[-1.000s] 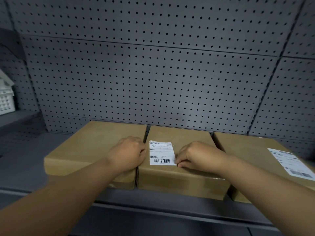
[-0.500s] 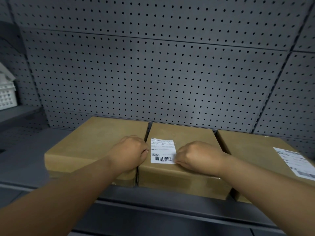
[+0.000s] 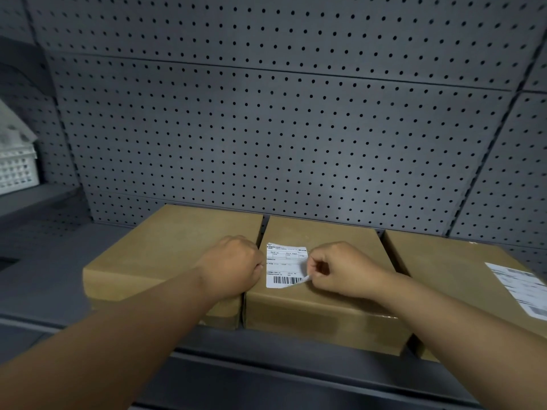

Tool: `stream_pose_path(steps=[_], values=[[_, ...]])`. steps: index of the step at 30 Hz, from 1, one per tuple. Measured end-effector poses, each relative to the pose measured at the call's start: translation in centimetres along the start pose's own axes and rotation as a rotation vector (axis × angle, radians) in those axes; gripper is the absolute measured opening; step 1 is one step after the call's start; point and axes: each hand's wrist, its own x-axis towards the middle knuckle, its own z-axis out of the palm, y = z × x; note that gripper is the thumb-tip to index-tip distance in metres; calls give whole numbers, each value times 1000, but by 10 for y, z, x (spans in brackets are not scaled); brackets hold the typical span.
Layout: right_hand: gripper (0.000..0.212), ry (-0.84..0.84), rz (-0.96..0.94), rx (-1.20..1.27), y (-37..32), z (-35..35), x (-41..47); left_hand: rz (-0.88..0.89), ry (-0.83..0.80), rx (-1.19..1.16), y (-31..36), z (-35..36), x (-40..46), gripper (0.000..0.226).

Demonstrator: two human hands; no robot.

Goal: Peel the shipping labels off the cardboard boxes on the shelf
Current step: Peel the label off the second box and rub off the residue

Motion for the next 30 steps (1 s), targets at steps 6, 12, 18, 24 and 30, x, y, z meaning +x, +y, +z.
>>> stream_pose_path(steps=[6, 12, 18, 24, 30], values=[[17, -28, -197, -107, -4, 8, -3, 28, 51, -68, -3, 5, -2, 27], [10, 12, -82, 24, -7, 13, 8, 37, 72, -75, -3, 8, -4, 33], [9, 191, 237, 290, -6, 24, 17, 33, 79, -43, -1, 7, -4, 29], [10, 154, 25, 36, -18, 16, 7, 14, 84, -103, -8, 13, -9, 29], [23, 92, -71, -43, -25, 20, 0, 48, 143, -154, -2, 11, -8, 30]])
